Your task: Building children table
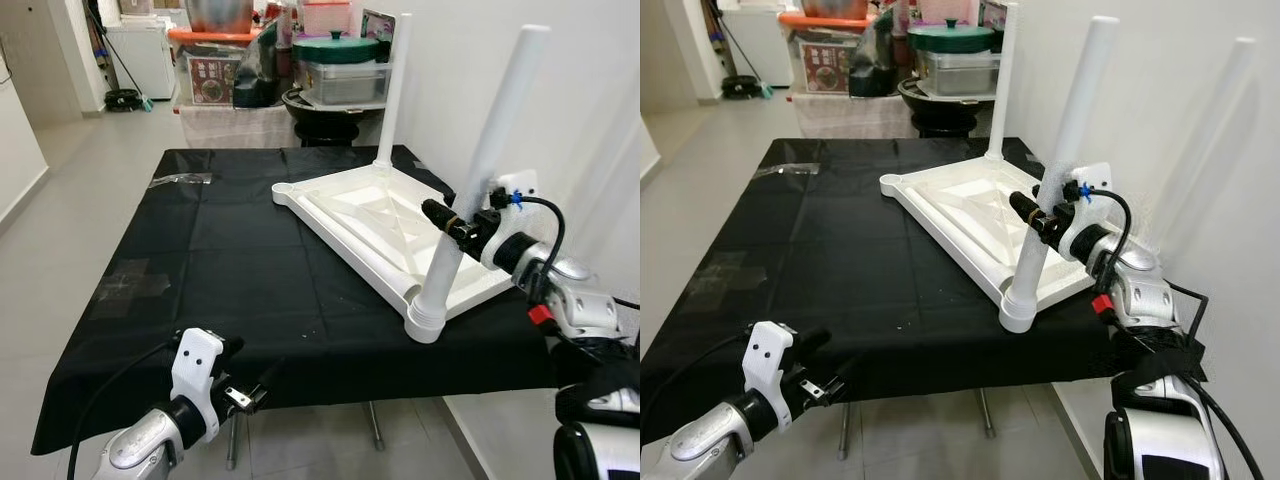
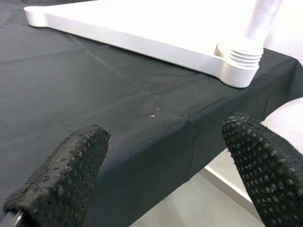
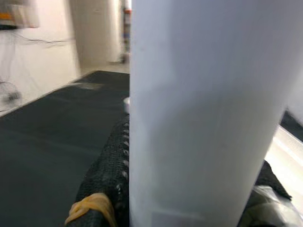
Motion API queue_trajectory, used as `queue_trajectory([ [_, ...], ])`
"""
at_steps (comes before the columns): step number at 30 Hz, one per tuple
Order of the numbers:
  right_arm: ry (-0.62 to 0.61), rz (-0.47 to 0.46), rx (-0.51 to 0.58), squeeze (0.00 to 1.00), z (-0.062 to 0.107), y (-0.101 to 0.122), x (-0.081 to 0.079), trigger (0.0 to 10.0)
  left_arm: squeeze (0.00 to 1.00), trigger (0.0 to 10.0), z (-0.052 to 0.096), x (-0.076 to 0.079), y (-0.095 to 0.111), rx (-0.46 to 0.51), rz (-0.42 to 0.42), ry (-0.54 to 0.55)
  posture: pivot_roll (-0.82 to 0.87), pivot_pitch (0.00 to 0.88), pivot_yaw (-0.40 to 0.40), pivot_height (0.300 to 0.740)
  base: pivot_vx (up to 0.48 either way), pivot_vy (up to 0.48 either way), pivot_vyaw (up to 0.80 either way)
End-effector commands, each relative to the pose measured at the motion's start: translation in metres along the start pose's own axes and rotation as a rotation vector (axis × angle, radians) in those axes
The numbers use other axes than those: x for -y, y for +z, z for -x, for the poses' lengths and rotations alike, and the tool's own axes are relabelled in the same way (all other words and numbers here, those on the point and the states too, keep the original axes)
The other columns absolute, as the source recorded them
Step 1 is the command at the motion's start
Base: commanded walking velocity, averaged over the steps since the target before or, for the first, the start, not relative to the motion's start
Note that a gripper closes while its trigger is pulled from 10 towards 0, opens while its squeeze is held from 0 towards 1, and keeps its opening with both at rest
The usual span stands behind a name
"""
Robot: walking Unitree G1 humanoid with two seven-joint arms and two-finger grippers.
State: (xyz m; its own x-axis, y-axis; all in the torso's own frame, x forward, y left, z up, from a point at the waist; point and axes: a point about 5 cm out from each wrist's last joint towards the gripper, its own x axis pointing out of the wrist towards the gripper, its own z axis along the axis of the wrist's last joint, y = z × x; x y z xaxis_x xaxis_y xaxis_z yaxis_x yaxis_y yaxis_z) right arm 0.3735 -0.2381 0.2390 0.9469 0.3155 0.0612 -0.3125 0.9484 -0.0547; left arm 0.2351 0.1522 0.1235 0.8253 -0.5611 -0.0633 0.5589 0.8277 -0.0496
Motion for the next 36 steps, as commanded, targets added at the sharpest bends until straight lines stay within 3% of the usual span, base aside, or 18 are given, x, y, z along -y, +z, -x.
queue_trajectory([
  [1,-0.317,0.042,-0.103,0.0,0.008,-0.012,0.021,0.0,0.0,10.0,0.002,0.0,-0.001,-0.015,0.0,-0.005,0.07,0.0,-0.052,0.74,0.0,0.0,0.0],
  [3,-0.317,0.042,-0.103,0.0,0.008,-0.012,0.021,0.0,0.0,10.0,0.002,0.0,-0.001,-0.015,0.0,-0.005,0.07,0.0,-0.052,0.74,0.0,0.0,0.0],
  [4,-0.578,0.018,-0.108,0.0,0.017,-0.012,0.032,0.0,0.0,10.0,0.002,-0.001,0.0,-0.012,-0.002,-0.003,0.07,0.0,-0.053,0.74,0.0,0.0,0.0],
  [5,-0.578,0.018,-0.108,0.0,0.017,-0.012,0.032,0.0,0.0,10.0,0.002,-0.001,0.0,-0.012,-0.002,-0.003,0.07,0.0,-0.053,0.74,0.0,0.0,0.0],
  [6,-0.743,-0.001,-0.103,0.0,0.026,-0.013,0.032,0.0,0.0,10.0,0.001,-0.001,0.001,-0.006,0.004,0.0,0.06,0.0,-0.05,0.74,0.0,0.0,0.0],
  [8,-0.802,-0.038,-0.104,0.0,0.028,-0.016,0.023,0.0,0.0,10.0,0.0,0.0,0.001,-0.004,0.007,0.001,0.06,0.0,-0.049,0.74,0.0,0.0,0.0],
  [9,-0.797,-0.06,-0.087,0.0,0.027,-0.017,0.01,0.0,0.0,10.0,-0.001,0.002,0.0,-0.002,0.009,0.001,0.06,0.0,-0.048,0.74,0.0,0.0,0.0],
  [15,-0.691,-0.093,-0.073,0.0,0.01,-0.019,-0.021,0.0,0.0,10.0,-0.003,0.002,0.0,0.0,0.009,0.011,0.06,0.0,-0.054,0.74,0.0,0.0,0.0],
  [16,-0.627,-0.083,-0.094,0.0,0.003,-0.02,-0.029,10.0,0.0,10.0,-0.004,0.002,0.001,0.0,0.008,0.013,0.07,0.0,-0.057,0.74,0.0,0.0,0.0],
  [19,-0.54,-0.027,-0.079,0.0,-0.004,-0.018,-0.034,10.0,0.0,10.0,-0.004,0.002,0.001,0.002,0.007,0.017,0.06,0.0,-0.058,0.74,0.0,0.0,0.0],
  [21,-0.563,-0.046,-0.07,0.0,-0.003,-0.017,-0.031,10.0,0.0,10.0,-0.004,0.002,0.001,0.002,0.007,0.017,0.07,0.0,-0.058,0.74,0.0,0.0,0.0],
  [22,-0.572,-0.067,-0.046,1.0,-0.001,-0.015,-0.027,10.0,0.0,10.0,-0.004,0.002,0.001,0.003,0.007,0.018,0.07,0.0,-0.058,0.74,0.0,0.0,0.0],
  [29,-0.488,-0.134,0.011,1.0,0.002,-0.005,-0.022,10.0,0.0,10.0,-0.004,0.002,0.001,0.004,0.01,0.017,0.06,0.0,-0.057,0.74,0.0,0.0,0.0],
  [31,-0.194,-0.111,0.052,1.0,0.0,0.005,-0.029,10.0,0.0,10.0,-0.004,0.003,0.001,0.002,0.01,0.009,0.06,0.0,-0.052,0.74,0.0,0.0,0.0],
  [32,-0.194,-0.111,0.052,1.0,0.0,0.005,-0.029,10.0,0.0,10.0,-0.004,0.003,0.001,0.002,0.01,0.009,0.06,0.0,-0.052,0.74,0.0,0.0,0.0],
  [33,-0.087,-0.058,0.029,0.0,0.002,0.005,-0.025,10.0,0.0,10.0,-0.004,0.003,0.001,0.001,0.01,0.004,0.07,0.0,-0.051,0.74,0.0,0.0,0.0],
  [35,0.023,0.054,-0.009,0.0,0.009,0.005,-0.012,10.0,0.0,10.0,-0.004,0.003,0.002,0.001,0.01,0.0,0.06,0.0,-0.052,0.74,0.0,0.0,0.0],
  [36,0.023,0.054,-0.009,0.0,0.009,0.005,-0.012,10.0,0.0,10.0,-0.004,0.003,0.002,0.001,0.01,0.0,0.06,0.0,-0.052,0.74,0.0,0.0,0.0],
])
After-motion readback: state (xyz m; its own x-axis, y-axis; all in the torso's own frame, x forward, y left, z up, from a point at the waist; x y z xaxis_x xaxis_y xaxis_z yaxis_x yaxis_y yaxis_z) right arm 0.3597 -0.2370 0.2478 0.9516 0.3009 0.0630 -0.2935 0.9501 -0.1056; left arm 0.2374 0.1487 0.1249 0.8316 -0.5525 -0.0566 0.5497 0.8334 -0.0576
